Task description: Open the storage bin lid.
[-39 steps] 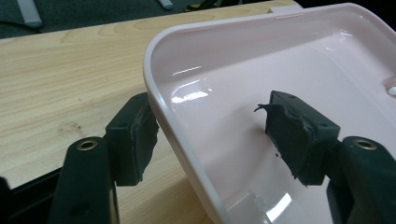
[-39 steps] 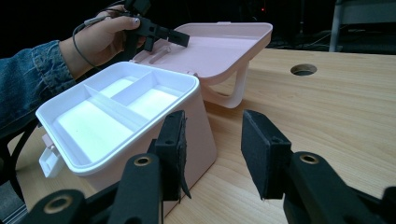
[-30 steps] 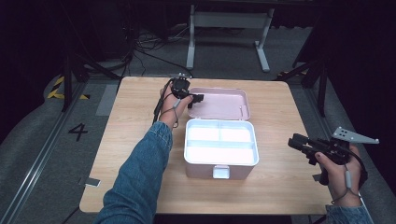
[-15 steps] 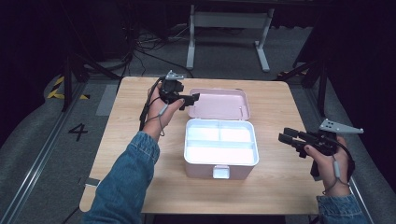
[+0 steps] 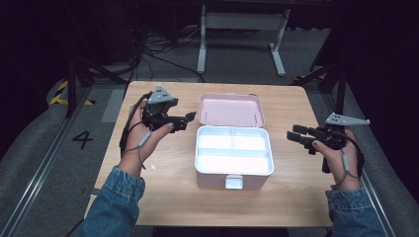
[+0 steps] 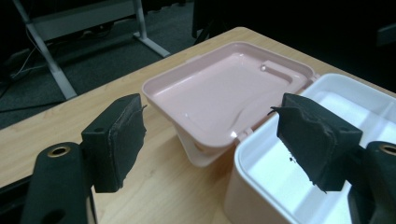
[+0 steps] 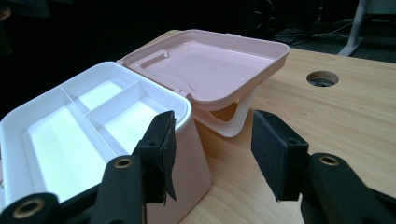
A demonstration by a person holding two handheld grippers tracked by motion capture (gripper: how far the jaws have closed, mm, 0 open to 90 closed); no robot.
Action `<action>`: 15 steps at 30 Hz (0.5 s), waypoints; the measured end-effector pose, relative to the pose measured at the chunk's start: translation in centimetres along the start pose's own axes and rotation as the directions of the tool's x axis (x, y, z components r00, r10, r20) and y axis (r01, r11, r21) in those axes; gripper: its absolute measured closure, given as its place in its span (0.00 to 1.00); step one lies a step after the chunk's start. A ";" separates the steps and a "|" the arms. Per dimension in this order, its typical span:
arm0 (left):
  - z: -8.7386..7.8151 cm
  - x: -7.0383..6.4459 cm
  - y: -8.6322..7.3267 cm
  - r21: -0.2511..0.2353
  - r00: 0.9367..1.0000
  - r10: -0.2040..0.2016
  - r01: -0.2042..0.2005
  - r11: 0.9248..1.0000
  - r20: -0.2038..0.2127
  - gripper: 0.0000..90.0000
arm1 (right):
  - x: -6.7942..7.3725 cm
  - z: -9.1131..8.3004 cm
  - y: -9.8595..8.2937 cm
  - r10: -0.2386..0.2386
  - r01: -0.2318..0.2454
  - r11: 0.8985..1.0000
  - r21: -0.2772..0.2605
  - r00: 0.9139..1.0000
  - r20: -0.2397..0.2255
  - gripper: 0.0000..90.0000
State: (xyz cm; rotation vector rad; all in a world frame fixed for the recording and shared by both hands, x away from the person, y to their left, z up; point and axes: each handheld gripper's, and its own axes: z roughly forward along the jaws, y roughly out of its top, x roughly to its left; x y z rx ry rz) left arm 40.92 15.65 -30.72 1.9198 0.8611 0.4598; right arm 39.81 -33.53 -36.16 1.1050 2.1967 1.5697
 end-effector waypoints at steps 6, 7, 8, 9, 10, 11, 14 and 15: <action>-2.1 0.1 -2.1 0.034 0.999 0.007 -0.006 0.999 -0.032 0.27 | -0.5 0.1 0.1 -0.018 0.017 0.999 0.037 1.000 0.018 0.56; -2.4 0.2 -2.6 0.044 0.999 0.000 0.001 0.999 -0.041 0.27 | -0.6 0.1 0.0 -0.015 0.014 0.998 0.053 1.000 0.017 0.56; -2.6 0.2 -3.1 0.051 0.999 -0.008 0.010 0.999 -0.049 0.27 | -0.7 0.1 -0.1 -0.018 0.016 0.998 0.066 1.000 0.024 0.56; -2.7 0.3 -3.6 0.063 0.998 -0.004 0.008 0.998 -0.066 0.27 | -0.8 0.1 -0.2 -0.019 0.017 0.997 0.073 0.999 0.034 0.56; -2.7 0.3 -3.9 0.073 0.997 -0.005 0.010 0.997 -0.073 0.27 | -0.9 0.1 -0.4 -0.019 0.016 0.996 0.083 0.999 0.038 0.56; -2.8 0.3 -4.6 0.082 0.997 -0.003 0.009 0.997 -0.077 0.27 | -0.9 0.1 -0.4 -0.018 0.014 0.996 0.090 0.999 0.043 0.56; -2.7 0.8 -5.8 0.106 0.997 -0.025 0.033 0.994 -0.079 0.29 | -1.1 0.1 -0.6 -0.026 0.018 0.994 0.109 0.998 0.064 0.56; -2.7 1.0 -6.1 0.126 0.996 -0.020 0.031 0.991 -0.087 0.28 | -1.2 0.2 -0.7 -0.030 0.022 0.993 0.117 0.997 0.071 0.55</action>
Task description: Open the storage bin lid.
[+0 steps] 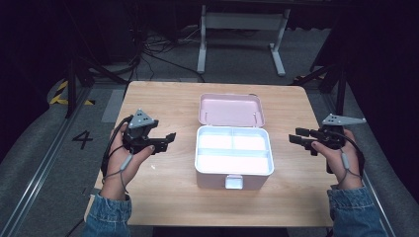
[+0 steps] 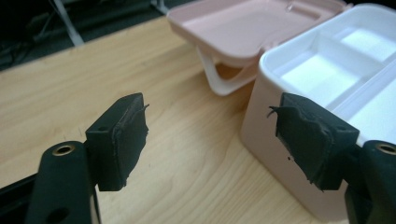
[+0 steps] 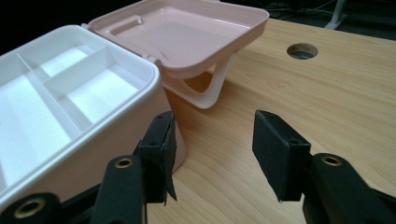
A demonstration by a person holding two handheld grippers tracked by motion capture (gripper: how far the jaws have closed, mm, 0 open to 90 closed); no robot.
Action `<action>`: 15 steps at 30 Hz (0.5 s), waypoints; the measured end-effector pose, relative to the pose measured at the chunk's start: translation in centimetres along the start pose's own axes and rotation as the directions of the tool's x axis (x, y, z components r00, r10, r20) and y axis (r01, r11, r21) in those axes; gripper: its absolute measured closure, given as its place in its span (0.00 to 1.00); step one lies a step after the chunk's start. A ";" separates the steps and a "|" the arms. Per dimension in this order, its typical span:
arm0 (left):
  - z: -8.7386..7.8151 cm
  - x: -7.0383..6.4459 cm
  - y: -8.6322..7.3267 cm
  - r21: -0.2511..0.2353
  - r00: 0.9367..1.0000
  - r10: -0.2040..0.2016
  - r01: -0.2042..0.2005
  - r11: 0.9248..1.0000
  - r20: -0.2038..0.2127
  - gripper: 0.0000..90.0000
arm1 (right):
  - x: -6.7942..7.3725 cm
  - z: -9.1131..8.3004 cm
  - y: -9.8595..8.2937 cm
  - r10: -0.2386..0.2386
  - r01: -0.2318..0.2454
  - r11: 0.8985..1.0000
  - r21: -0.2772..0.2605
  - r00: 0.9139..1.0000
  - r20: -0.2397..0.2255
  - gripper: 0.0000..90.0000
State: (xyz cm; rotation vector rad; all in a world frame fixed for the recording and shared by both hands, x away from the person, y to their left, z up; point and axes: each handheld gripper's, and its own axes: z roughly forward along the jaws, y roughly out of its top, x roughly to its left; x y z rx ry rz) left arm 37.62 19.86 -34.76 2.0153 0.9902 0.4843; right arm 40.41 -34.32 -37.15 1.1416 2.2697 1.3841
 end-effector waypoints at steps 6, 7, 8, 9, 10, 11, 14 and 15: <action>0.3 0.9 -1.3 0.063 0.999 -0.040 0.041 0.997 -0.025 0.28 | -0.5 0.2 -0.7 0.001 -0.002 0.999 0.041 1.000 0.031 0.54; 0.4 1.0 -1.6 0.078 0.998 -0.035 0.038 0.996 -0.043 0.27 | -0.6 0.2 -0.8 0.001 -0.003 0.999 0.045 0.999 0.033 0.54; 0.6 1.1 -1.8 0.095 0.997 -0.041 0.047 0.994 -0.058 0.28 | -0.7 0.2 -0.9 0.003 -0.005 0.999 0.049 0.999 0.037 0.53; 0.7 1.3 -2.0 0.108 0.997 -0.039 0.046 0.993 -0.063 0.28 | -0.7 0.2 -0.9 0.005 -0.007 0.999 0.054 0.999 0.042 0.53; 0.9 1.4 -2.3 0.117 0.997 -0.049 0.057 0.992 -0.066 0.28 | -0.8 0.3 -1.0 0.006 -0.008 0.998 0.058 0.999 0.045 0.53; 0.9 1.4 -2.3 0.117 0.997 -0.049 0.057 0.992 -0.066 0.27 | -0.9 0.3 -1.1 0.007 -0.010 0.998 0.060 0.999 0.047 0.53; 1.5 1.8 -3.0 0.180 0.994 -0.038 0.056 0.982 -0.100 0.27 | -1.1 0.4 -1.3 0.011 -0.015 0.998 0.066 0.998 0.055 0.52; 1.6 1.9 -3.1 0.185 0.994 -0.030 0.050 0.982 -0.108 0.27 | -1.1 0.4 -1.3 0.009 -0.013 0.997 0.071 0.998 0.057 0.52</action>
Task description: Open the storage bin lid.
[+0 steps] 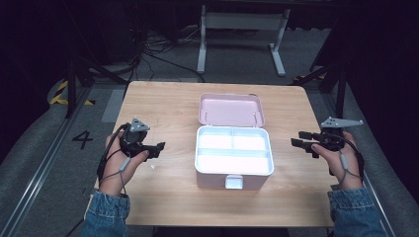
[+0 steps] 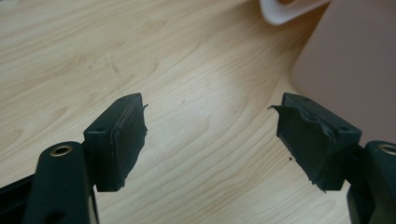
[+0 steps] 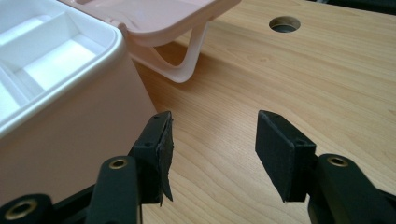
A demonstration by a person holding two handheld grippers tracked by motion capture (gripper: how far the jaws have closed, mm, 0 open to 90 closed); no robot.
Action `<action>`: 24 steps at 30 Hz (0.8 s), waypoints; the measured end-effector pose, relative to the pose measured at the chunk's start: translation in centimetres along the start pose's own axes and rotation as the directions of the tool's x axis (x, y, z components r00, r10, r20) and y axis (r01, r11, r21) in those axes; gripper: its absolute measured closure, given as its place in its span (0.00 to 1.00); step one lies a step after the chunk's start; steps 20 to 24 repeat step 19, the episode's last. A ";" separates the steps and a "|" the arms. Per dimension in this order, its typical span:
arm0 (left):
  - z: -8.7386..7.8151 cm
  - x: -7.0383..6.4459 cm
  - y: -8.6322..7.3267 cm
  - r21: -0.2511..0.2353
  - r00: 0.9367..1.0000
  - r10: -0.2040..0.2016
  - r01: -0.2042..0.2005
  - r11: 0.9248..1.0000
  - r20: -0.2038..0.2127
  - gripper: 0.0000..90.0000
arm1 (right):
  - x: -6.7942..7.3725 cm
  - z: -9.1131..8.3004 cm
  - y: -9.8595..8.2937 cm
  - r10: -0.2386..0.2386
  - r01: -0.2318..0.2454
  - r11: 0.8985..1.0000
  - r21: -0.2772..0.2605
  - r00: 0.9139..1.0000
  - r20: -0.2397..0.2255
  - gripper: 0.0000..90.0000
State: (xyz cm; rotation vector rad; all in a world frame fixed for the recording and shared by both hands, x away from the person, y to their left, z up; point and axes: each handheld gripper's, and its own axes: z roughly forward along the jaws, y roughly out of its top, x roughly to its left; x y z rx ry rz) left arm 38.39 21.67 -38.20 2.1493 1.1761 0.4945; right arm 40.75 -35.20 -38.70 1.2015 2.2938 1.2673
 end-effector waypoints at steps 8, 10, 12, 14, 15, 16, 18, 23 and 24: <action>1.1 0.7 -0.7 0.043 0.999 -0.034 0.033 0.999 0.009 0.27 | -0.5 0.6 -0.7 0.003 -0.004 0.999 0.043 1.000 0.021 0.51; 1.3 0.8 -0.8 0.062 1.000 -0.027 0.027 0.998 0.006 0.27 | -0.6 0.7 -0.8 0.007 -0.008 0.999 0.048 1.000 0.023 0.51; 1.6 0.8 -0.9 0.085 1.000 -0.025 0.025 0.996 0.005 0.26 | -0.7 0.8 -0.9 0.010 -0.011 0.998 0.056 1.000 0.024 0.51; 1.7 0.7 -1.0 0.105 1.000 -0.016 0.015 0.994 0.010 0.26 | -0.8 1.0 -1.1 0.007 -0.009 0.997 0.072 1.000 0.028 0.51; 1.7 0.7 -1.0 0.112 1.000 -0.018 0.016 0.994 0.020 0.26 | -0.9 1.0 -1.1 0.007 -0.009 0.997 0.078 1.000 0.028 0.50; 1.7 0.7 -1.0 0.112 1.000 -0.018 0.016 0.994 0.020 0.26 | -0.9 1.1 -1.1 0.005 -0.007 0.997 0.080 1.000 0.029 0.50; 1.7 0.7 -1.0 0.110 1.000 -0.014 0.011 0.994 0.027 0.27 | -0.9 1.2 -1.2 0.006 -0.008 0.997 0.083 1.000 0.027 0.50; 1.6 0.6 -1.0 0.115 0.999 -0.029 0.025 0.993 0.030 0.27 | -0.9 1.3 -1.2 0.006 -0.009 0.996 0.086 1.000 0.025 0.50; 1.6 0.6 -1.0 0.115 0.999 -0.029 0.025 0.993 0.030 0.27 | -0.9 1.3 -1.2 0.006 -0.009 0.996 0.086 1.000 0.025 0.50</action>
